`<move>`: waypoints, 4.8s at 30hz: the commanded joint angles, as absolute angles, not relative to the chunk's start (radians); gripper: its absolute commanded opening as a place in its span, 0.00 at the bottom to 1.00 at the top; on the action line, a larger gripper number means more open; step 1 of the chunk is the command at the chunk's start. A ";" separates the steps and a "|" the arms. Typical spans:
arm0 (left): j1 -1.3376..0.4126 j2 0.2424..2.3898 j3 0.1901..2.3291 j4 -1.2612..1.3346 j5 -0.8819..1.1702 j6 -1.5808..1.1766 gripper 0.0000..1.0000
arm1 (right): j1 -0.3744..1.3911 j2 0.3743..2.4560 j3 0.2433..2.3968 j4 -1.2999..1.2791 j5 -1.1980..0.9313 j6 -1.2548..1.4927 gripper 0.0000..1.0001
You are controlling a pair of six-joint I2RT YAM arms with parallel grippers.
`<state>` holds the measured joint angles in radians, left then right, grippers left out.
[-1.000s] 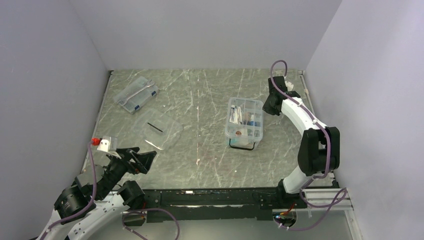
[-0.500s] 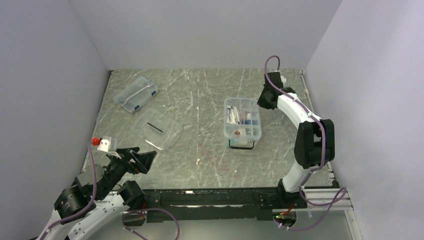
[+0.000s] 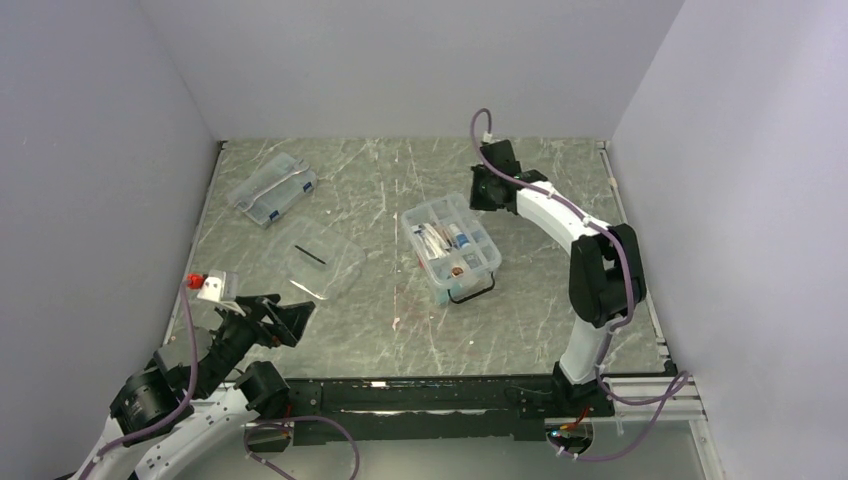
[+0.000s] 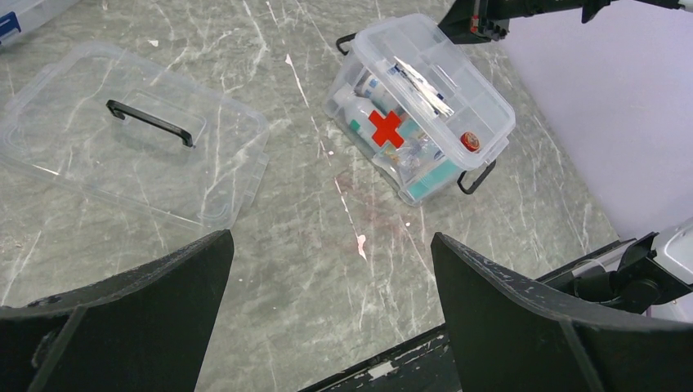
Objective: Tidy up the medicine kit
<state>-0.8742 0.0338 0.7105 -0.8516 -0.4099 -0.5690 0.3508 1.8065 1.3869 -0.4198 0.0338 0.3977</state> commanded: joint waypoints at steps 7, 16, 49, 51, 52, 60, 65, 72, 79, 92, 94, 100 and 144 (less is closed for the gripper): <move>-0.880 0.066 0.713 -0.842 -0.426 -0.577 0.99 | 0.465 1.859 1.494 -0.393 -0.158 0.173 0.00; -0.880 0.104 0.712 -0.835 -0.417 -0.570 0.99 | 0.534 1.833 1.441 -0.429 -0.297 -0.013 0.00; -0.704 0.682 0.912 -0.576 -0.356 -0.416 0.99 | 1.143 1.118 1.054 -0.419 0.119 0.192 0.00; -0.605 0.725 0.909 -0.519 -0.263 -0.395 0.99 | 1.191 1.118 1.016 -0.387 0.177 0.209 0.00; -0.559 0.747 0.909 -0.493 -0.215 -0.386 0.98 | 1.206 1.118 0.997 -0.365 0.186 0.217 0.00; -0.317 0.982 0.950 -0.333 0.116 -0.438 0.94 | 1.250 1.199 0.873 -0.187 0.220 0.292 0.00; -0.265 1.153 0.991 -0.246 0.274 -0.496 0.92 | 1.299 1.286 0.868 -0.149 0.295 0.341 0.00; -0.253 1.392 1.020 -0.036 0.517 -0.587 0.86 | 1.324 1.341 0.847 -0.146 0.402 0.445 0.00; -0.253 1.553 1.051 0.073 0.625 -0.635 0.82 | 1.324 1.360 0.806 -0.147 0.483 0.544 0.00; -0.282 1.518 0.997 0.074 0.678 -0.611 0.82 | 1.194 1.348 0.803 -0.214 0.554 0.655 0.00; -0.287 1.508 0.979 0.073 0.682 -0.607 0.82 | 1.160 1.322 0.787 -0.216 0.541 0.650 0.00; -0.307 1.459 0.907 0.080 0.680 -0.604 0.82 | 1.061 1.229 0.727 -0.224 0.511 0.625 0.00; -0.205 1.021 0.932 -0.628 0.003 -0.607 0.99 | 0.867 0.907 0.702 -0.393 0.275 0.474 0.22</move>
<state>-0.2428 0.9768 0.8890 -0.5751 0.0376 -0.5636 0.8654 0.9485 0.6647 -0.3767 0.3126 0.4728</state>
